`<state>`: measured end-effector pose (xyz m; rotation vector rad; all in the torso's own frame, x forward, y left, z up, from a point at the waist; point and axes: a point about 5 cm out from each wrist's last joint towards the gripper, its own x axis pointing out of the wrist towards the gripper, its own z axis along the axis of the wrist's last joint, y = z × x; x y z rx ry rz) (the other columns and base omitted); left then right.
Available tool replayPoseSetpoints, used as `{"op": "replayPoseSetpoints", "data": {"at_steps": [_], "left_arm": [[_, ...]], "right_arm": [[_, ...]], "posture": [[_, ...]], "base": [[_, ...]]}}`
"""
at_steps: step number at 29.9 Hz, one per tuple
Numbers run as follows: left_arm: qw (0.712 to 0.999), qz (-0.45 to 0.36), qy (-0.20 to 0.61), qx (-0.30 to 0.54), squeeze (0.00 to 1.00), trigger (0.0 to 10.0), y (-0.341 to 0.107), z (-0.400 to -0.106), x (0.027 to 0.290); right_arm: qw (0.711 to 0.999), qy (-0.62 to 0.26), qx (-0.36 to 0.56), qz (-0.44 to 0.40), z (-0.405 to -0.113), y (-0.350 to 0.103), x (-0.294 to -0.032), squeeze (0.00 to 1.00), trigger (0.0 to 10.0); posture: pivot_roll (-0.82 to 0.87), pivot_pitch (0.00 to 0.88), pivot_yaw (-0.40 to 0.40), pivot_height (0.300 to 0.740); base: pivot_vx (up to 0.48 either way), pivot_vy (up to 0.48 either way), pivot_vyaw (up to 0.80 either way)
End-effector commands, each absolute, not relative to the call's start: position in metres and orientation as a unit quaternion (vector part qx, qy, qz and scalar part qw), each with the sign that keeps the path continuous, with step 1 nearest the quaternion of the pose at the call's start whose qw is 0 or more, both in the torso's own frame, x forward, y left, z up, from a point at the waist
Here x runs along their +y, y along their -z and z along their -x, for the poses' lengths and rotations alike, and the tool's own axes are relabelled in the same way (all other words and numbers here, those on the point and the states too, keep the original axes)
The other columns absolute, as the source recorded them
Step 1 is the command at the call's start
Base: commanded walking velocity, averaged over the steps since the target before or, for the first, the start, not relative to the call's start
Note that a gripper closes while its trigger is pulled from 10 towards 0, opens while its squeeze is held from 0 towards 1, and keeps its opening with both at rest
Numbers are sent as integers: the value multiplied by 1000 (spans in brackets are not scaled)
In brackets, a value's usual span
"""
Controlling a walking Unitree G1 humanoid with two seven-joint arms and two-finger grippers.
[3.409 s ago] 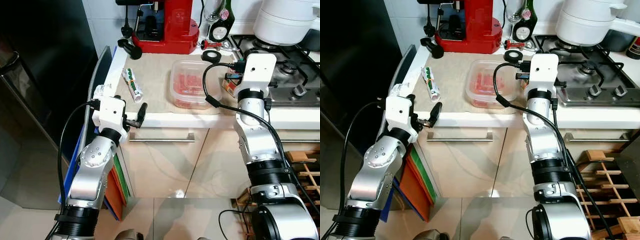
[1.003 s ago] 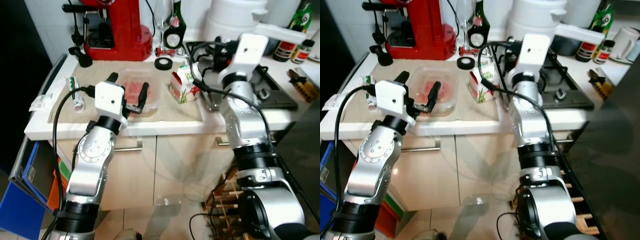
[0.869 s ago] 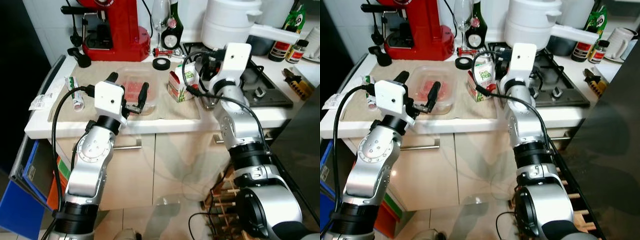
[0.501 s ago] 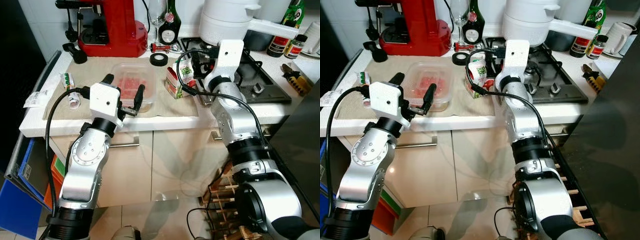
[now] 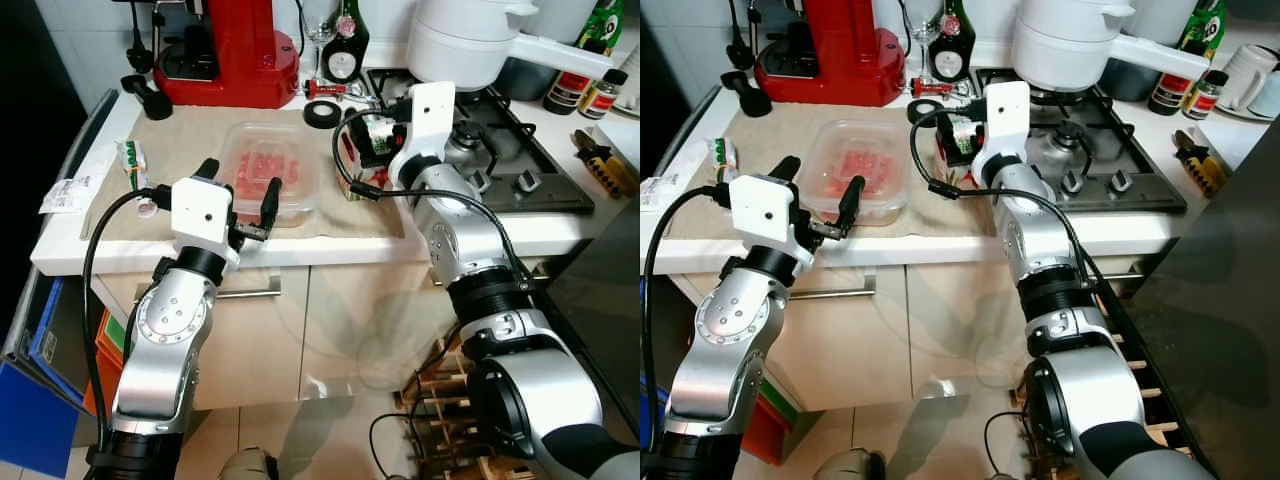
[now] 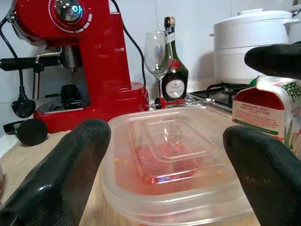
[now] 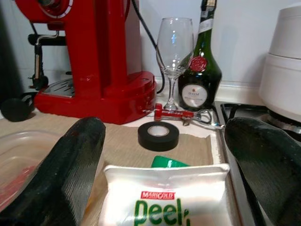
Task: Restocking fridge
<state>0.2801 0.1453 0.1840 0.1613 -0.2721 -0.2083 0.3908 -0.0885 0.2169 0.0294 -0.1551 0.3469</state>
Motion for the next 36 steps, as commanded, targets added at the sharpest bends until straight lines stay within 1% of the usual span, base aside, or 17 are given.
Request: {"op": "replayPoseSetpoints", "data": {"at_steps": [1,5,6,7,8,13,19,32,33,34,36], "left_arm": [[981,-85,99,-142,0,10000,-188,-278,146],[981,-86,98,-142,0,10000,-189,-278,146],[981,-86,98,-142,0,10000,-189,-278,146],[981,-86,98,-142,0,10000,-189,-278,146],[981,-86,98,-142,0,10000,-189,-278,146],[982,-83,98,-140,0,10000,-188,-279,145],[982,-80,99,-139,0,10000,-187,-279,142],[982,-79,96,-139,0,10000,-187,-279,143],[982,-80,96,-139,0,10000,-187,-279,143],[982,-80,96,-139,0,10000,-187,-279,143],[982,-80,96,-139,0,10000,-187,-280,143]], "right_arm": [[980,-181,-87,-8,-393,-224,-86,1000,10000],[982,-174,-69,-6,-395,-222,-87,1000,10000],[983,-170,-65,-6,-396,-221,-88,43,10000],[983,-170,-65,-6,-396,-221,-88,43,10000],[984,-166,-61,-5,-396,-220,-89,0,10000],[988,-147,-51,-8,-397,-217,-93,0,10000],[988,-149,-30,-29,-399,-212,-91,0,10000],[987,-159,-22,-32,-400,-212,-86,0,10000],[987,-158,-22,-32,-400,-212,-86,0,2941],[987,-157,-23,-32,-400,-213,-86,0,0],[986,-160,-25,-33,-400,-213,-86,0,0]], "posture": [[177,14,-59,740],[176,16,-61,740],[175,18,-62,740],[175,18,-62,740],[174,18,-62,740],[168,21,-64,740],[165,22,-67,740],[169,30,-67,740],[169,30,-67,740],[169,30,-67,740],[169,28,-67,740]], "base": [[0,0,0],[0,0,0],[0,0,0],[0,0,0],[0,0,0],[0,0,0],[0,0,0],[0,0,0],[0,0,0],[0,0,0],[0,0,0]]}}
